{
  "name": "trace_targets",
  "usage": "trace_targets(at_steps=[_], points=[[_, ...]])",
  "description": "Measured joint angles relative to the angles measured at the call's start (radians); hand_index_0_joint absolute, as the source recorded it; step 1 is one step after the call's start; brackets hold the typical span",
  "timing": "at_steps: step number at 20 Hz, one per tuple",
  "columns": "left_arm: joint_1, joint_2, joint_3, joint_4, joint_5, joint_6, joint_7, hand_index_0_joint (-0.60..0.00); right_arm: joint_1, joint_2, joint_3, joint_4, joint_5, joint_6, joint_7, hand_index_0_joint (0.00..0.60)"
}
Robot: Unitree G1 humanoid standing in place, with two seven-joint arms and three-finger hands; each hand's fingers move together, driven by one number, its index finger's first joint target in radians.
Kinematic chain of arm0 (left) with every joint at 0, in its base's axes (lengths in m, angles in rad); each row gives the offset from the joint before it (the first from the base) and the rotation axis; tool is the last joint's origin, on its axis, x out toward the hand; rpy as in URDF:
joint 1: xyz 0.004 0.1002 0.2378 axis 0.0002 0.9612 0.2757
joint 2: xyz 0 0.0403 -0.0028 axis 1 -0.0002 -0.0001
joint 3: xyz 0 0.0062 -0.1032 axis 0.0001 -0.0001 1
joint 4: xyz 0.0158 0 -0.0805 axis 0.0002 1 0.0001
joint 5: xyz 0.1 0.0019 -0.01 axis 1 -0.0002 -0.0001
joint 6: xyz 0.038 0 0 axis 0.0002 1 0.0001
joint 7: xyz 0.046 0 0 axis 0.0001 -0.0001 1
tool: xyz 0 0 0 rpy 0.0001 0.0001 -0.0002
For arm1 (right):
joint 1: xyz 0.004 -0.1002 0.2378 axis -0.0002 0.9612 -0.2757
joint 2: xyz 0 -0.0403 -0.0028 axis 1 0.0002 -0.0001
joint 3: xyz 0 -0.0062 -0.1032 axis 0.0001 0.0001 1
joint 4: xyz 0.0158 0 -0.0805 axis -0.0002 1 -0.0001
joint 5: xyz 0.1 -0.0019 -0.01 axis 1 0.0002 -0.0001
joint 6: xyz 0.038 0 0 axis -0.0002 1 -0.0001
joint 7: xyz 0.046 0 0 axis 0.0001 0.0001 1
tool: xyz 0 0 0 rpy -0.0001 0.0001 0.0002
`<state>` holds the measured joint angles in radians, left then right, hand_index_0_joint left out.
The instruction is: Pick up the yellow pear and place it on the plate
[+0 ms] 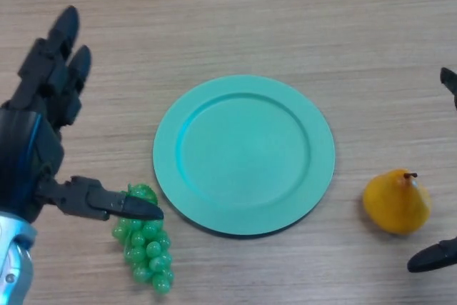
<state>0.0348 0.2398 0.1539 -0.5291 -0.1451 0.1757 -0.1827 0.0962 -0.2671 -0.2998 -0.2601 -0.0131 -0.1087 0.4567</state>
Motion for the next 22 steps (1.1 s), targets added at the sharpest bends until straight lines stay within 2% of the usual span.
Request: trace_targets(at_steps=[2,5,9,14,16,19,20,21,22], points=[[0.004,-0.001,-0.009,-0.050,0.010,0.060,0.000,0.000,-0.030,-0.007,0.007,0.122,-0.016,-0.109,-0.061,0.000],[0.009,-0.007,-0.016,-0.092,0.009,0.068,0.000,0.000,-0.075,-0.037,0.041,0.290,-0.017,-0.164,-0.163,0.000],[0.013,-0.009,-0.004,-0.137,0.002,0.086,-0.013,0.000,-0.140,-0.052,0.090,0.481,-0.016,-0.232,-0.185,0.000],[0.021,-0.007,0.061,-0.138,-0.008,0.090,-0.031,0.000,-0.196,-0.053,0.159,0.661,-0.013,-0.241,-0.205,0.000],[0.021,-0.002,0.090,-0.138,-0.083,0.113,-0.053,0.000,-0.224,-0.052,0.182,0.730,0.008,-0.262,-0.205,0.000],[0.021,0.003,0.140,-0.138,-0.081,0.113,-0.053,0.000,-0.252,-0.051,0.197,0.830,0.026,-0.283,-0.204,0.000],[0.023,0.005,0.142,-0.136,-0.081,0.113,-0.053,0.000,-0.252,-0.050,0.197,0.837,0.057,-0.282,-0.200,0.099],[0.026,0.005,0.143,-0.135,-0.081,0.113,-0.053,0.000,-0.256,-0.048,0.197,0.837,0.085,-0.282,-0.199,0.250],[0.029,0.005,0.143,-0.135,-0.081,0.113,-0.053,0.000,-0.260,-0.048,0.197,0.837,0.085,-0.282,-0.199,0.349]])
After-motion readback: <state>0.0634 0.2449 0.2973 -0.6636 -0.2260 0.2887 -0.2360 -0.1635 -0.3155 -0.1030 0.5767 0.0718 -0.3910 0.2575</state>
